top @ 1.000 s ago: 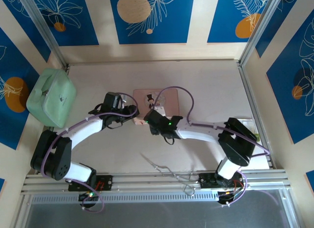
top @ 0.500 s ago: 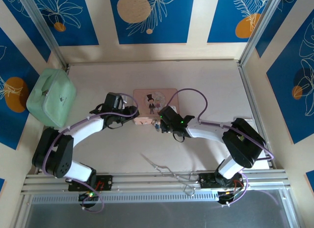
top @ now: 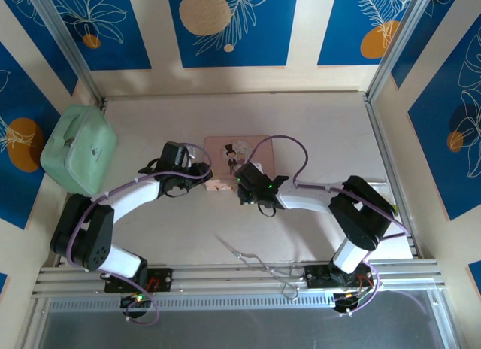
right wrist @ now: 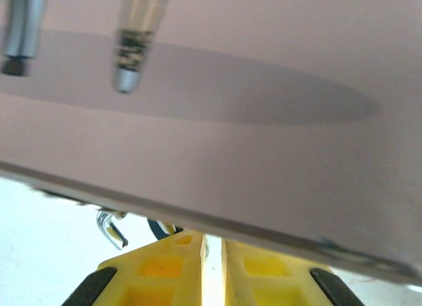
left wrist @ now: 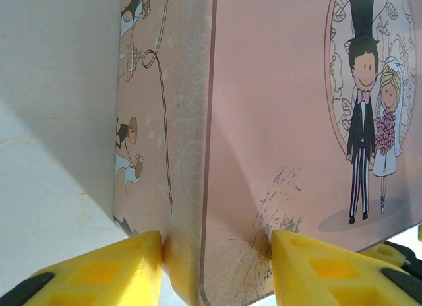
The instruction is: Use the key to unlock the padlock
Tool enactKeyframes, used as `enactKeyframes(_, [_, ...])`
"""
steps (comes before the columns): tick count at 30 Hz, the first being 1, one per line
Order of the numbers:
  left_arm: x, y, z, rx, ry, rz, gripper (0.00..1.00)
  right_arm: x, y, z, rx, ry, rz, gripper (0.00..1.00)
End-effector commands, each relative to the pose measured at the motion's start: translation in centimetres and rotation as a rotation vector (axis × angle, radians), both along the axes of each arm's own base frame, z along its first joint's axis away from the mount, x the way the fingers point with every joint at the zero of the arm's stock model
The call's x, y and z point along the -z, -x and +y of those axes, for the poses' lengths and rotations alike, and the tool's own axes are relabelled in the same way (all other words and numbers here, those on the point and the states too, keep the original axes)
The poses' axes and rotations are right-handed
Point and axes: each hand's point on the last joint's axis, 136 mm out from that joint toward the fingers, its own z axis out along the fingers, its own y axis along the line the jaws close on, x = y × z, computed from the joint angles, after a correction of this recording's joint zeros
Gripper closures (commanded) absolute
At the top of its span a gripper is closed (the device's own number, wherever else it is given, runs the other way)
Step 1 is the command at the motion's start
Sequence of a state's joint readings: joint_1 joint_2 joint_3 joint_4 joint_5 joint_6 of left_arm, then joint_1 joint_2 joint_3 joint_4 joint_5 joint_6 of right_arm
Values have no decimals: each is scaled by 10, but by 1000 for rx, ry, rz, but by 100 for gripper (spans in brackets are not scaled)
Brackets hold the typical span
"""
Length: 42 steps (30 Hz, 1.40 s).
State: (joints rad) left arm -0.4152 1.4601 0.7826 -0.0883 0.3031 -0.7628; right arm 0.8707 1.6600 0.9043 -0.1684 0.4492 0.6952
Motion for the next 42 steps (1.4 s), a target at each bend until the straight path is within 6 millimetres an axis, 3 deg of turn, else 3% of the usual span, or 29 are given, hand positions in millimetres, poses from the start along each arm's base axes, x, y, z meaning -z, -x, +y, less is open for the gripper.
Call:
enactKeyframes(1, [13,5,3,-17,-16,29,56,-4,-3,7,-15,11,-19,85])
enactKeyframes(5, [15,6,3,-20,-15,33,57,-8,-1,10,-25,21,-32,85])
enactKeyframes(13, [14,6,4,-18,-20,30,57,-3,-7,-3,33,66,-28,88])
enactKeyframes(21, [14,7,4,-12,-21,36,57,-5,-1,5,0,47,-41,89])
enactKeyframes(23, [14,7,4,-9,-22,37,57,-8,5,2,13,37,-43,83])
enactKeyframes(27, [13,8,4,-9,-23,36,57,-11,17,4,24,5,-45,59])
enactKeyframes(29, [12,7,4,-14,-21,33,58,-8,17,9,20,20,-40,52])
enactKeyframes(36, [11,6,4,-12,-18,33,58,5,7,16,67,117,-34,52])
enactKeyframes(42, [10,6,4,-13,-18,30,58,13,0,20,76,184,-34,57])
